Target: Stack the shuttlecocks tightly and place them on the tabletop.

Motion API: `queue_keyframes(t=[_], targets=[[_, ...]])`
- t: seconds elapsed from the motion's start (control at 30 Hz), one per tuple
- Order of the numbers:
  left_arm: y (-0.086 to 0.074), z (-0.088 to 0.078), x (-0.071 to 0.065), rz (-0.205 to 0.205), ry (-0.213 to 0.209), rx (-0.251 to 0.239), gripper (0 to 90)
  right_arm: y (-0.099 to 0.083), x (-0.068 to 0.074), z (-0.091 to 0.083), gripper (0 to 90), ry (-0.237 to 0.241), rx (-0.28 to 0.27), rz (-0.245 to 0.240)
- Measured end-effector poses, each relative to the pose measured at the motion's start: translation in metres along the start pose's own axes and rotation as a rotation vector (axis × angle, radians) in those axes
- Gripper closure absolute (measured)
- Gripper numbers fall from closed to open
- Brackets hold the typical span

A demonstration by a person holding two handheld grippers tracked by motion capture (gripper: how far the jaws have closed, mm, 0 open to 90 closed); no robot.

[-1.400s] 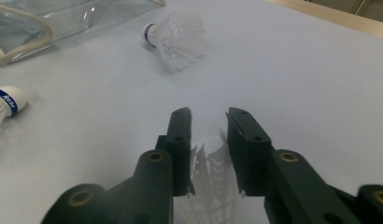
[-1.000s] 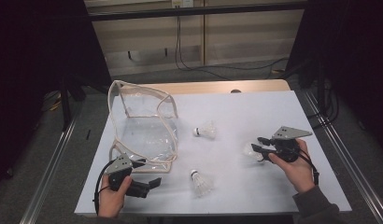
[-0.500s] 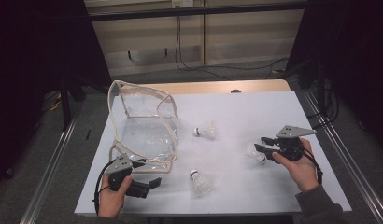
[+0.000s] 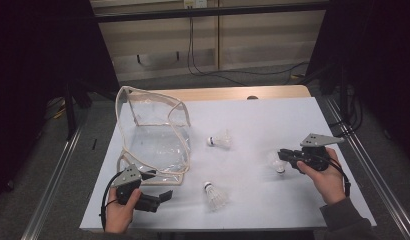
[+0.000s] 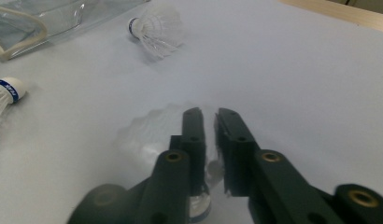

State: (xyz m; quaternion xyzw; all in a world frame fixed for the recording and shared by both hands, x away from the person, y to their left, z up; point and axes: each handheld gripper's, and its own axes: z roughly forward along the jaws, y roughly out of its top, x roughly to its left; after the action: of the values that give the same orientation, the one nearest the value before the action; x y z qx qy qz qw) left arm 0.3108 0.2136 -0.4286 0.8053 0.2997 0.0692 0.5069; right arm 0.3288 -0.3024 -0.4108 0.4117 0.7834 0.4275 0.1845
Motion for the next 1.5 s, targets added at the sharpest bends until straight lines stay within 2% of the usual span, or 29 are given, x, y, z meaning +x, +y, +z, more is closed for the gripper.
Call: queue_keyframes(t=[0.1,0.17,0.2,0.5,0.73,1.0,1.2,1.5], targets=[[0.0,0.0,0.0,0.0,0.001,0.003,2.3,0.002,0.001,0.002,87.5,0.02,-0.016,0.013],[0.0,0.0,0.0,0.0,-0.001,-0.002,2.3,0.006,0.004,0.006,87.8,0.017,-0.026,0.007],[0.0,0.0,-0.001,0.002,0.0,-0.002,2.3,0.008,0.006,0.009,87.8,0.03,-0.042,0.005],[-0.002,-0.001,0.0,0.0,-0.007,-0.007,2.4,0.024,0.02,0.041,84.9,0.077,-0.089,-0.05],[-0.002,-0.001,0.0,0.001,-0.007,-0.003,2.4,0.024,0.02,0.053,81.9,0.083,-0.085,-0.052],[-0.002,-0.001,0.0,-0.001,-0.009,-0.005,2.4,0.018,0.022,0.042,73.9,0.068,-0.054,-0.075],[-0.002,-0.001,0.0,0.001,-0.01,-0.001,2.4,0.009,0.019,0.03,63.3,0.025,-0.034,-0.074],[-0.001,0.0,-0.001,-0.004,-0.007,-0.005,2.4,0.002,0.014,0.019,54.5,0.014,-0.033,-0.038]])
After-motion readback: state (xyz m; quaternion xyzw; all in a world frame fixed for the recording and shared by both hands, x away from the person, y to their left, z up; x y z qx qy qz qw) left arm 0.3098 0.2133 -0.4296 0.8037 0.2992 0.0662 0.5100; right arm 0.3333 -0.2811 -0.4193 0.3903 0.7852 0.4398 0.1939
